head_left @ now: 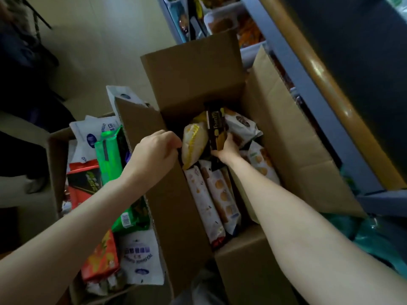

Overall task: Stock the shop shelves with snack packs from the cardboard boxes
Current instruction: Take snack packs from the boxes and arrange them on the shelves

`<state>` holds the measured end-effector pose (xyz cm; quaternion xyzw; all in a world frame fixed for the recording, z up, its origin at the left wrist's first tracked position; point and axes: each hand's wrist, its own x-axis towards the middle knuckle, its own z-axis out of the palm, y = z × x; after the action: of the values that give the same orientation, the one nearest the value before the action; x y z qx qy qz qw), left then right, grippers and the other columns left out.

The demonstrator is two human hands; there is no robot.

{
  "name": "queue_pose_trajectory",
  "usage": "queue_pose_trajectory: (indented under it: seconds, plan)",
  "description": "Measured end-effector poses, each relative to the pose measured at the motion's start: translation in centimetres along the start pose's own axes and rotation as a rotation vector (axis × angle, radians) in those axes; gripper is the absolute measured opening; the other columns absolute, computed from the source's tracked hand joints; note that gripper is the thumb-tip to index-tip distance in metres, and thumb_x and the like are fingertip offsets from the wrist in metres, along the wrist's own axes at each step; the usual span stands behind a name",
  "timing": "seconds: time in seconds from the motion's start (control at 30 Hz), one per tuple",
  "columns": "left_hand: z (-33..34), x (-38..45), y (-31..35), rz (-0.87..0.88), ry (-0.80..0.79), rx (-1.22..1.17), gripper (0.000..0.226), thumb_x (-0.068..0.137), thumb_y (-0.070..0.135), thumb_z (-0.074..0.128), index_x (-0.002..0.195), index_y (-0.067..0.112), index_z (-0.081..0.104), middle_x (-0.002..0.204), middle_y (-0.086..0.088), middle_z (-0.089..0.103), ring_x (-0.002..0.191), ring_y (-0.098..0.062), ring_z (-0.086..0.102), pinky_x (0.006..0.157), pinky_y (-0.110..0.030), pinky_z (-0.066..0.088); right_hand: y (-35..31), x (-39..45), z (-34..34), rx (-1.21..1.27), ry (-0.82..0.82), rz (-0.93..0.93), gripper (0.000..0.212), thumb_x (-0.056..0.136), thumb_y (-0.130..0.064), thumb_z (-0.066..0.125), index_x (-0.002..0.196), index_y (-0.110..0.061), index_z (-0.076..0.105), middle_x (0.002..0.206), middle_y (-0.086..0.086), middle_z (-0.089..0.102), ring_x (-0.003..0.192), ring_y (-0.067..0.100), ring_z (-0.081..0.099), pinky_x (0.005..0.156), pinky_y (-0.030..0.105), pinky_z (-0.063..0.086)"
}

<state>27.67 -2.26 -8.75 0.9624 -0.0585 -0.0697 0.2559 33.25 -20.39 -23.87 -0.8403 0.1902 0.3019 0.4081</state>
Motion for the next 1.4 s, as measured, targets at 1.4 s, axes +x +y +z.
queue_pose_trajectory:
  seconds: [1.4]
  plan:
    - [-25.0, -38.3, 70.1, 1.622, 0.235, -0.531, 0.02, 0.083, 0.011, 0.055, 0.102, 0.008, 0.059, 0.089, 0.004, 0.058, 0.076, -0.015, 0.058, 0.071, -0.026, 0.045, 11.4, -98.0, -39.7, -0.268, 1.804, -0.462, 0.019, 0.081, -0.006, 0.07, 0.089, -0.019, 0.058, 0.093, -0.002, 0.061, 0.092, 0.016, 0.059, 0.089, 0.029, 0.048]
